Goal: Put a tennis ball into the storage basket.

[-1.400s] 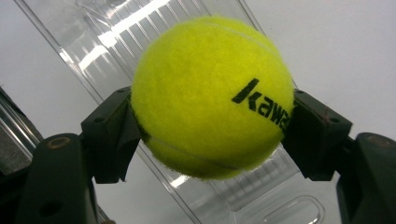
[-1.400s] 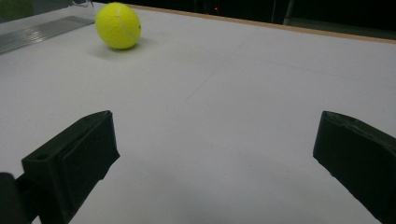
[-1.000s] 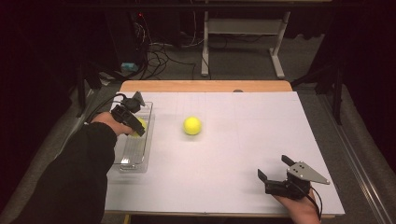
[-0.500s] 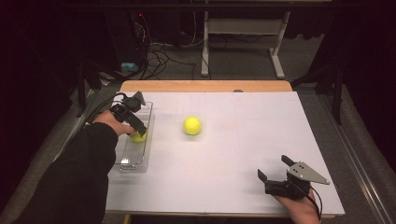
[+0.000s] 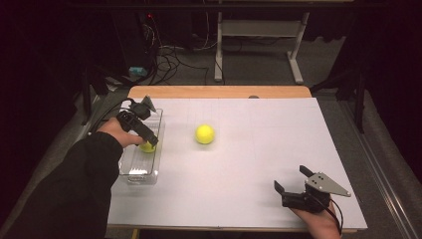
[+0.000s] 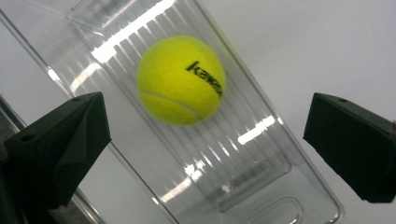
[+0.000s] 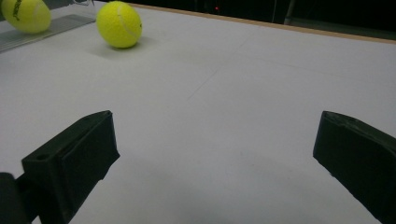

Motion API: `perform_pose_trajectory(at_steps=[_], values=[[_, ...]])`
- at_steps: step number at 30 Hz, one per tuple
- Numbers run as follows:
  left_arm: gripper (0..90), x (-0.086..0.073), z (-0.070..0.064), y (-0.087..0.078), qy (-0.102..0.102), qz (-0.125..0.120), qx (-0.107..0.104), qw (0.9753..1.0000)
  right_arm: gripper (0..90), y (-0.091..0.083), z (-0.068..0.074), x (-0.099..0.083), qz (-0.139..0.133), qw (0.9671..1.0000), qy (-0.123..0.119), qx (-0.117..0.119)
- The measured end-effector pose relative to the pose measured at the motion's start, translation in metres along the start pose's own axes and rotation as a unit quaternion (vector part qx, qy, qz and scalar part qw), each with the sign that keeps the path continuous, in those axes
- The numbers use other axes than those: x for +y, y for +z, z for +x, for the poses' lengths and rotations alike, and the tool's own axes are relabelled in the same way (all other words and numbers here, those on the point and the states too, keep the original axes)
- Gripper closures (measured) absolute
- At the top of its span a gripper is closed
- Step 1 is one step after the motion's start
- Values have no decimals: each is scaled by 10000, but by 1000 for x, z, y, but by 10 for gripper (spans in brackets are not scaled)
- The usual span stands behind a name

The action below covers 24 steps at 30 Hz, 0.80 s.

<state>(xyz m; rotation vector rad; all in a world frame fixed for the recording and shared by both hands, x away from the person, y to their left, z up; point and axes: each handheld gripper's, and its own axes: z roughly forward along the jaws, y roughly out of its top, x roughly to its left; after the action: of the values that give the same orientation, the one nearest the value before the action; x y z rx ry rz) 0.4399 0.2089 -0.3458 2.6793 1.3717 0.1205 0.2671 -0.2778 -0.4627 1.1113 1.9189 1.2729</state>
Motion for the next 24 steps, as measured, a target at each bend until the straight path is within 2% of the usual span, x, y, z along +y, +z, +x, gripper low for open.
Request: perform_pose_trajectory(at_steps=[12, 16, 17, 18, 21, 22, 24], values=[[12, 3, -34, 4, 434, -32, 34, 9990, 0, 0, 0, 0, 1, 10000, 9, -1], [12, 5, -48, 7, 636, -29, -39, 9980, 0, 0, 1, 0, 6, 10000, 7, 2], [12, 5, -48, 7, 636, -29, -39, 9980, 0, 0, 1, 0, 6, 10000, 7, 2], [12, 6, -57, 8, 728, -69, -169, 9972, 0, 0, 1, 0, 6, 10000, 13, 6], [12, 7, -69, 11, 833, -101, -207, 9963, 0, 0, 0, 0, 9, 10000, 18, 9], [12, 7, -69, 11, 833, -101, -207, 9963, 0, 0, 0, 0, 9, 10000, 18, 9], [12, 8, -80, 13, 904, -143, -250, 9955, 0, 0, 0, 0, -1, 10000, 8, 10]])
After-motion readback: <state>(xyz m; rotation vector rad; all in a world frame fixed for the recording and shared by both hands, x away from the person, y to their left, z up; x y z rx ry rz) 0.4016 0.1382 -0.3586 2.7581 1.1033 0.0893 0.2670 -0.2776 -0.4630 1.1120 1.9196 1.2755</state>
